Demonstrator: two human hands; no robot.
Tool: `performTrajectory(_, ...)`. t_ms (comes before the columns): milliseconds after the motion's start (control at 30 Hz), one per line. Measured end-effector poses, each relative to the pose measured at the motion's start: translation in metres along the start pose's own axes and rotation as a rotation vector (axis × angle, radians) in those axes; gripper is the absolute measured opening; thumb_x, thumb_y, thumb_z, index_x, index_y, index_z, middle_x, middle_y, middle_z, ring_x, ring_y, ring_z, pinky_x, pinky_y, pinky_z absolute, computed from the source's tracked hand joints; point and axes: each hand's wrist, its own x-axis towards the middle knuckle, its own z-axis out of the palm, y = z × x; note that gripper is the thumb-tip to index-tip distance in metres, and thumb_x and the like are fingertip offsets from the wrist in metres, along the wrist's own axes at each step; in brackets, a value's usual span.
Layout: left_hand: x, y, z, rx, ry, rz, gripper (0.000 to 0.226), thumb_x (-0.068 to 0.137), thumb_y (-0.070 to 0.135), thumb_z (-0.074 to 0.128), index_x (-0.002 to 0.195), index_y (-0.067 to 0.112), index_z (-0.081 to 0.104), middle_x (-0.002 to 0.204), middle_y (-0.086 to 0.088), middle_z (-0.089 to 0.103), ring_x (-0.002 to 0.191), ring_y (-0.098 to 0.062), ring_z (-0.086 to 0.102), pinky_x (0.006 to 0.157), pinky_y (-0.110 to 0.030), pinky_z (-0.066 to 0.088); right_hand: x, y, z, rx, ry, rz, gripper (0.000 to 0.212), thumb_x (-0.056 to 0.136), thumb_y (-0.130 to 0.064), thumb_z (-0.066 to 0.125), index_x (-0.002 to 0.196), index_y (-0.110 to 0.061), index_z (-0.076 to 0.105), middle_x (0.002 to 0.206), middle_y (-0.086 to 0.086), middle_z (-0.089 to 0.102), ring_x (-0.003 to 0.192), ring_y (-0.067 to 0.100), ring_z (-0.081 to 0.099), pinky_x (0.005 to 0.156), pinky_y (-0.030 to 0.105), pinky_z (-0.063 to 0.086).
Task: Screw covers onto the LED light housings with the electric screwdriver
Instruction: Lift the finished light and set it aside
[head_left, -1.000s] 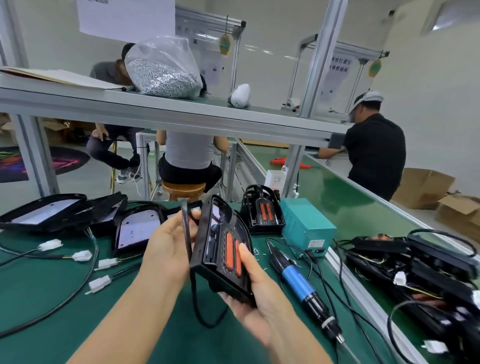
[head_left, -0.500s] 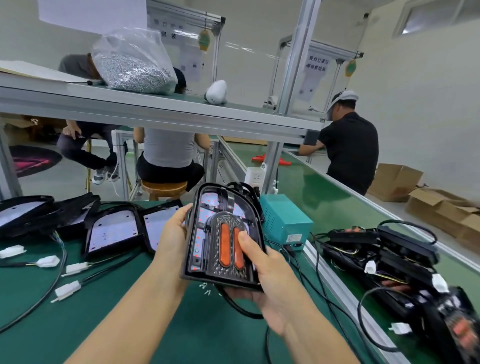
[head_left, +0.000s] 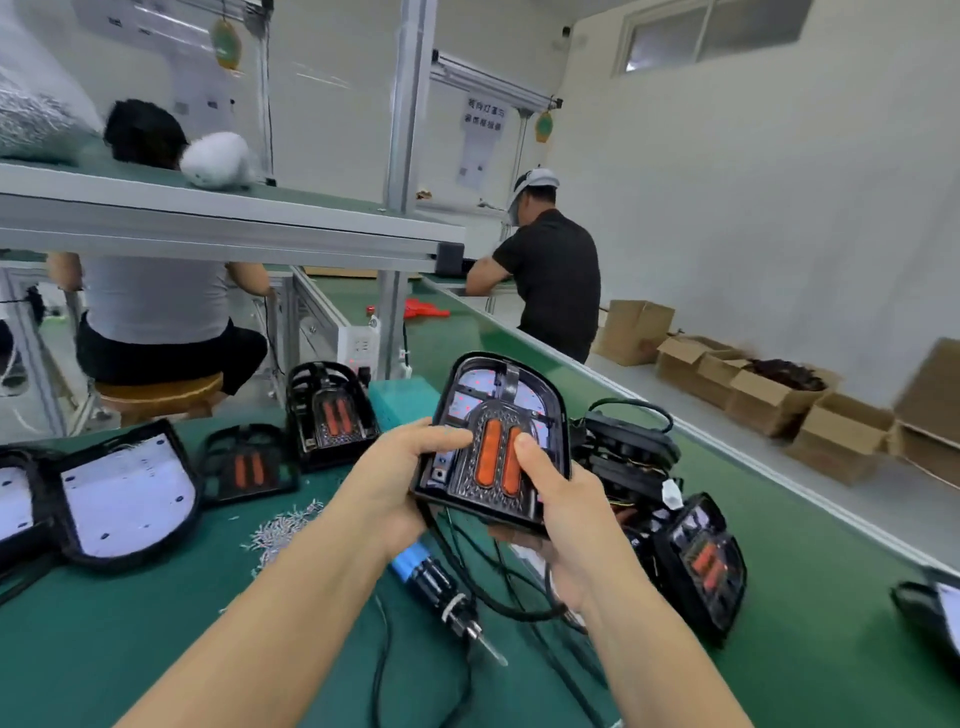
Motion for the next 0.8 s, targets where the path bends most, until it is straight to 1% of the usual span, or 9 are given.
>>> performTrajectory(133, 0.027, -0.02, 0.036, 0.077, -0.034, -0.032, 0.017, 0.083, -0.005, 0.051, 0.089, 0.002, 0.065, 0.072, -0.013, 0.07, 0.054, -0.023, 0.066, 0.054, -0.029, 0.057, 0.008, -0.001, -0.045, 0.005, 0.129, -0.034, 0.03, 0.095, -0.035, 0.061, 0.117, -0.015, 0.06, 0.094, 0.006, 0.076, 0.077, 0.019, 0.074, 0.056, 0.033, 0.058)
performTrajectory(267, 0.048, -0.041, 0.068, 0.137, -0.039, -0.093, 0.015, 0.084, -0.006, 0.052, 0.087, 0.001, 0.065, 0.072, -0.015, 0.069, 0.052, -0.023, 0.065, 0.054, -0.03, 0.056, 0.013, -0.004, -0.087, -0.052, 0.225, -0.045, 0.036, 0.097, -0.039, 0.058, 0.127, -0.021, 0.047, 0.113, 0.003, 0.069, 0.092, 0.019, 0.072, 0.074, 0.041, 0.061)
performTrajectory(367, 0.06, -0.055, 0.091, 0.168, -0.024, -0.134, 0.028, 0.084, -0.003, 0.058, 0.112, -0.002, 0.06, 0.103, -0.023, 0.067, 0.083, -0.034, 0.067, 0.082, -0.047, 0.055, 0.014, -0.007, -0.119, -0.196, 0.298, -0.056, 0.042, 0.097, -0.045, 0.054, 0.13, -0.022, 0.045, 0.122, 0.003, 0.064, 0.104, 0.023, 0.066, 0.092, 0.049, 0.054)
performTrajectory(433, 0.066, -0.065, 0.106, 0.218, -0.022, -0.134, 0.041, 0.082, 0.0, 0.064, 0.122, -0.002, 0.056, 0.118, -0.025, 0.062, 0.108, -0.043, 0.059, 0.099, -0.057, 0.043, 0.01, -0.009, -0.14, -0.296, 0.329, -0.05, 0.037, 0.097, -0.048, 0.051, 0.122, -0.022, 0.049, 0.117, 0.005, 0.066, 0.098, 0.027, 0.069, 0.085, 0.049, 0.058)
performTrajectory(467, 0.069, -0.071, 0.113, 0.248, -0.023, -0.121, 0.04, 0.081, 0.001, 0.067, 0.12, -0.001, 0.059, 0.116, -0.024, 0.064, 0.11, -0.044, 0.058, 0.1, -0.058, 0.041, 0.008, -0.01, -0.149, -0.348, 0.337, -0.042, 0.034, 0.097, -0.049, 0.049, 0.117, -0.021, 0.05, 0.112, 0.007, 0.068, 0.092, 0.029, 0.07, 0.079, 0.048, 0.06)
performTrajectory(533, 0.073, -0.081, 0.126, 0.313, -0.029, -0.101, 0.033, 0.08, 0.003, 0.07, 0.112, 0.002, 0.064, 0.107, -0.018, 0.069, 0.103, -0.036, 0.062, 0.097, -0.048, 0.045, 0.005, -0.01, -0.166, -0.486, 0.362, -0.026, 0.033, 0.097, -0.05, 0.048, 0.11, -0.02, 0.05, 0.109, 0.01, 0.067, 0.089, 0.034, 0.07, 0.077, 0.049, 0.059)
performTrajectory(633, 0.074, -0.094, 0.146, 0.353, -0.054, -0.083, 0.029, 0.081, 0.006, 0.071, 0.11, 0.005, 0.063, 0.105, -0.012, 0.068, 0.095, -0.027, 0.062, 0.079, -0.034, 0.046, 0.0, -0.01, -0.187, -0.576, 0.459, -0.047, 0.032, 0.095, -0.053, 0.047, 0.106, -0.023, 0.05, 0.106, 0.006, 0.065, 0.092, 0.034, 0.067, 0.085, 0.05, 0.055)
performTrajectory(767, 0.068, -0.103, 0.17, 0.339, -0.093, -0.088, 0.037, 0.084, 0.011, 0.069, 0.119, 0.005, 0.059, 0.117, -0.012, 0.063, 0.108, -0.031, 0.059, 0.095, -0.047, 0.046, -0.01, -0.015, -0.205, -0.666, 0.583, -0.16, 0.034, 0.096, -0.05, 0.046, 0.121, -0.028, 0.051, 0.092, -0.018, 0.057, 0.083, 0.002, 0.056, 0.07, 0.029, 0.045)
performTrajectory(800, 0.068, -0.105, 0.175, 0.337, -0.103, -0.085, 0.037, 0.085, 0.012, 0.069, 0.12, 0.006, 0.059, 0.12, -0.012, 0.062, 0.11, -0.031, 0.059, 0.098, -0.048, 0.045, -0.013, -0.017, -0.208, -0.663, 0.597, -0.182, 0.033, 0.096, -0.05, 0.047, 0.121, -0.03, 0.051, 0.093, -0.019, 0.058, 0.083, 0.001, 0.056, 0.071, 0.031, 0.047)
